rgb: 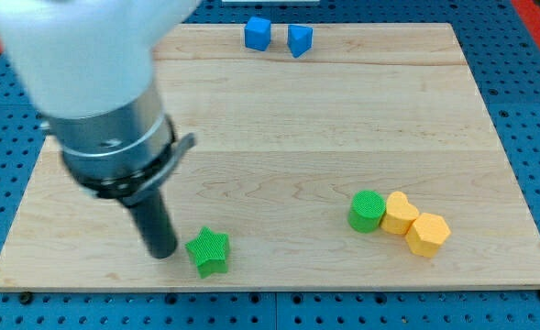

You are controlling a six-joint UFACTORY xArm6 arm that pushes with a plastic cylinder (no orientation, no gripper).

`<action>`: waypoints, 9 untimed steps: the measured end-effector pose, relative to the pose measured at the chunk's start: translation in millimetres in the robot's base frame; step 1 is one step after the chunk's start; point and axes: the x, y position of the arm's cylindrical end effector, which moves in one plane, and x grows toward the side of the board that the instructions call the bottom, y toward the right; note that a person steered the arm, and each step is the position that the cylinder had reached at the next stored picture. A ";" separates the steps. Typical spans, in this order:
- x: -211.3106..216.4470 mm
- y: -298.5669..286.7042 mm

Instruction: Move green star to the bottom center of the board

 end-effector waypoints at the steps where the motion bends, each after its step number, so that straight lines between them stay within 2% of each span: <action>1: 30.0 -54.2; 2: 33.4 -0.2; 3: 29.1 25.7; 5: 25.3 32.7; 7: 15.0 78.4; 9: 14.3 100.4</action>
